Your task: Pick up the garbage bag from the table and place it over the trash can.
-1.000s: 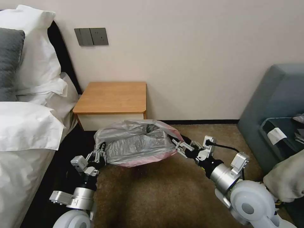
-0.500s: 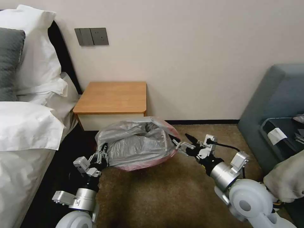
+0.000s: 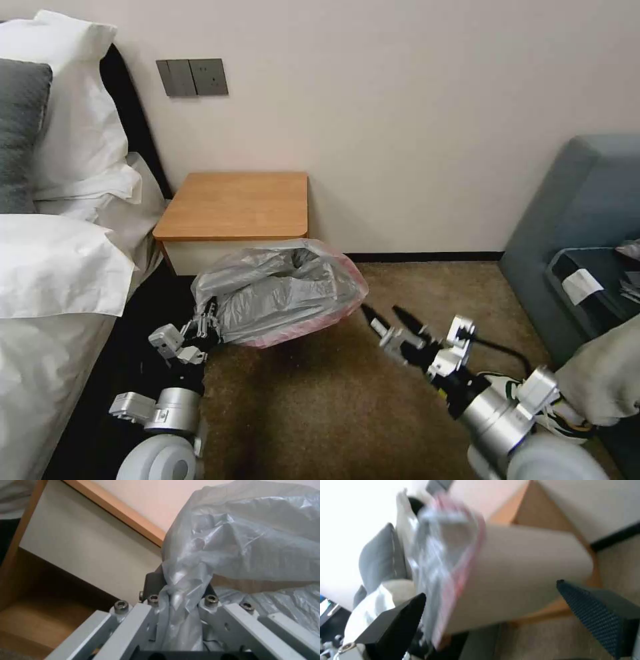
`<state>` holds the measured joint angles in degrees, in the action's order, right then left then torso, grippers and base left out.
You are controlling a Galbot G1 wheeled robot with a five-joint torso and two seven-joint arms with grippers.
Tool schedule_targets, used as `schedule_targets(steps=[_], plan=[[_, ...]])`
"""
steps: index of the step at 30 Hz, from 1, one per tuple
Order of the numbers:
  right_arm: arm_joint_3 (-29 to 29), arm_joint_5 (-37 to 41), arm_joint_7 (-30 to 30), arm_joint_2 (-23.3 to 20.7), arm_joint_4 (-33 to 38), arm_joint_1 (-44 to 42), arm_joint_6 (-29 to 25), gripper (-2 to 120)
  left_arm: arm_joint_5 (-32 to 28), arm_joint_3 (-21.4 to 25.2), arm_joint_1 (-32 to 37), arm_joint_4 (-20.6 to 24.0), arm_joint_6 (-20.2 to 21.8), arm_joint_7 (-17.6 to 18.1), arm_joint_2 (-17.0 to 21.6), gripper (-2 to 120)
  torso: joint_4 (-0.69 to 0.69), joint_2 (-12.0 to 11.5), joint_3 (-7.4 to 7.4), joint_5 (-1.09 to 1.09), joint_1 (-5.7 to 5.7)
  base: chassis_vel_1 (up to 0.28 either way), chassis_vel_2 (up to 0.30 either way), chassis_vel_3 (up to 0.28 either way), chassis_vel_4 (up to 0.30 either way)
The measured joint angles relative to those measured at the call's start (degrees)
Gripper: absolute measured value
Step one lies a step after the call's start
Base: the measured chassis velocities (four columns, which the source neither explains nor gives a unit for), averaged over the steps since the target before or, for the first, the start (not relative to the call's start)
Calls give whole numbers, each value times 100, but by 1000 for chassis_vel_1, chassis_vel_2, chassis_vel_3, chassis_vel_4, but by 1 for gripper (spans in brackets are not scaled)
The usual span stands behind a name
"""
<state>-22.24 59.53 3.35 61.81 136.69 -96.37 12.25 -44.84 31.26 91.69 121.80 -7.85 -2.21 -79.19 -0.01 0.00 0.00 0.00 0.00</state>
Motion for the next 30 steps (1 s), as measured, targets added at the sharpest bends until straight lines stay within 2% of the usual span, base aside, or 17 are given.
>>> schedule_targets(steps=[6,11,21,30], plan=[[632,-100,96,31,-402,376,-124,100,-19,-6,37,30,5,-15,-1,5,1,0,1,1,0,0,0,0,0],[872,-123,239,37,-604,628,-170,100,-18,-12,72,14,5,-34,0,5,2,0,1,0,0,0,0,0,0],[900,-131,533,42,-704,729,-292,100,66,-52,104,-33,3,-56,-34,5,1,0,1,0,0,0,0,0,0],[413,107,527,88,-703,733,-387,99,81,-17,130,-40,-12,-56,-33,5,0,0,1,0,0,0,0,0,0]])
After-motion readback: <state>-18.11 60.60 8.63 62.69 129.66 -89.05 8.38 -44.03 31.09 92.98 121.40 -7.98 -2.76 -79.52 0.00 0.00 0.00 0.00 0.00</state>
